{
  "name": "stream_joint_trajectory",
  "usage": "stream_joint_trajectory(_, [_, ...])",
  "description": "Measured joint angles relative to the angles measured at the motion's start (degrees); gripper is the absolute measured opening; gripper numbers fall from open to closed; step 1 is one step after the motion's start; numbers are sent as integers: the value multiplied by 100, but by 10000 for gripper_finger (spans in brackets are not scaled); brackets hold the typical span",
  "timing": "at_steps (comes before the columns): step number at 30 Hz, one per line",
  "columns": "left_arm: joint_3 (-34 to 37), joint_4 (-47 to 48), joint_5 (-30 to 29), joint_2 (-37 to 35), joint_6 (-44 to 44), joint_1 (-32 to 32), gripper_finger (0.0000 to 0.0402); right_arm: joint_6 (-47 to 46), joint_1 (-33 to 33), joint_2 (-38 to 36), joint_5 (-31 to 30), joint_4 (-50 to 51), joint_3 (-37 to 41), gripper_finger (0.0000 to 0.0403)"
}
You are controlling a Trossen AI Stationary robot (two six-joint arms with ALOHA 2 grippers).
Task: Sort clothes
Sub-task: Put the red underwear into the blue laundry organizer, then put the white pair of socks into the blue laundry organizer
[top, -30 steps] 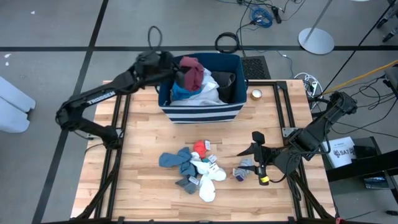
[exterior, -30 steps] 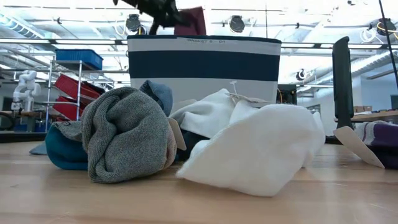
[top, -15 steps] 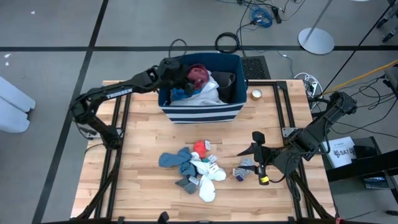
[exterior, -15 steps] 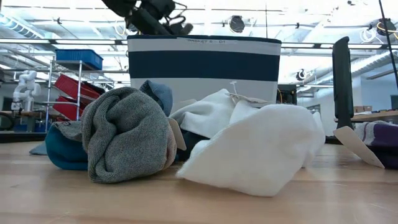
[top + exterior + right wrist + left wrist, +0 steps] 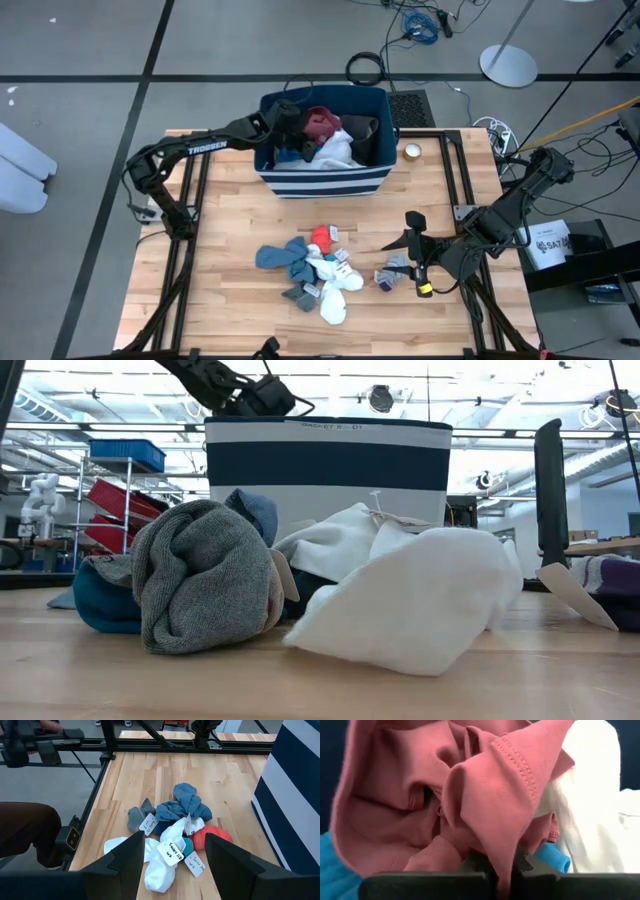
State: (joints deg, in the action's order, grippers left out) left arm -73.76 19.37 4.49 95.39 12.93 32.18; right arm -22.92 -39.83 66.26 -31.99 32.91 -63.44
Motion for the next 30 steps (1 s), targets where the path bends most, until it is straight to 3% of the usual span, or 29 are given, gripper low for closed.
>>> stream_joint_trajectory(6, [-79,53,286,-67,9,0,33,1,4,53,-1,11,0,194])
stream_joint_trajectory(13, [-732,255,284,-76,-9,-4,120,115,106,204,-2,4,2,194])
stream_joint_trajectory(21, [-1953,1667,179,-84,-352,28,198,153,164,210,5,-2,4,194])
stream_joint_trajectory(30, [-2933,3454,359,-89,-789,40,208,226,164,210,3,-2,4,194])
